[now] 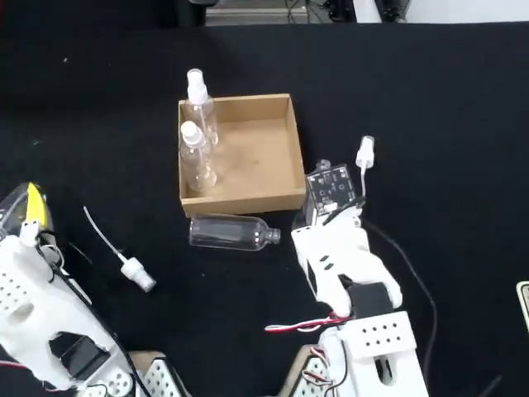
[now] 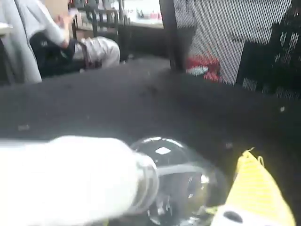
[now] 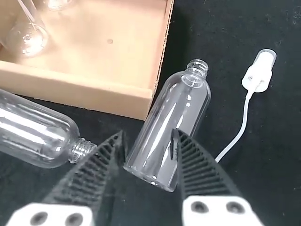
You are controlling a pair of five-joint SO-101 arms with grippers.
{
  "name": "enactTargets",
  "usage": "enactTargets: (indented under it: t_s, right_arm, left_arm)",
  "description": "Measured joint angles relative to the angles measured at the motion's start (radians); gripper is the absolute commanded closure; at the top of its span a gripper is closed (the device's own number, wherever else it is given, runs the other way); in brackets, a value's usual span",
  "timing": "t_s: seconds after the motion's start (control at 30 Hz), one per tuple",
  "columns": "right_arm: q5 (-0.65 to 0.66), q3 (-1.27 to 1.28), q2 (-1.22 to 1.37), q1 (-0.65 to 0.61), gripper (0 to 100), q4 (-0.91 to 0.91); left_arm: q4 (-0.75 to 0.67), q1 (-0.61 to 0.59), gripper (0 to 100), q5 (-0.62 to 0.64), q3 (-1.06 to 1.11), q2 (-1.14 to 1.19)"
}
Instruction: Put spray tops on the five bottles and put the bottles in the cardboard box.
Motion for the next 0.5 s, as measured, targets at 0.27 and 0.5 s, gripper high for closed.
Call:
enactTargets:
  t_s: [0.27,0.5]
  right_arm:
    - [0.0,0.0,0.0,0.0,86.8,0.0]
    - [0.0,0.012,0.0,0.0,86.8,0.0]
  left_arm:
    - [0.0,0.014,65,0.0,0.058,-0.075]
    - [0.0,0.035,89,0.0,0.058,-0.075]
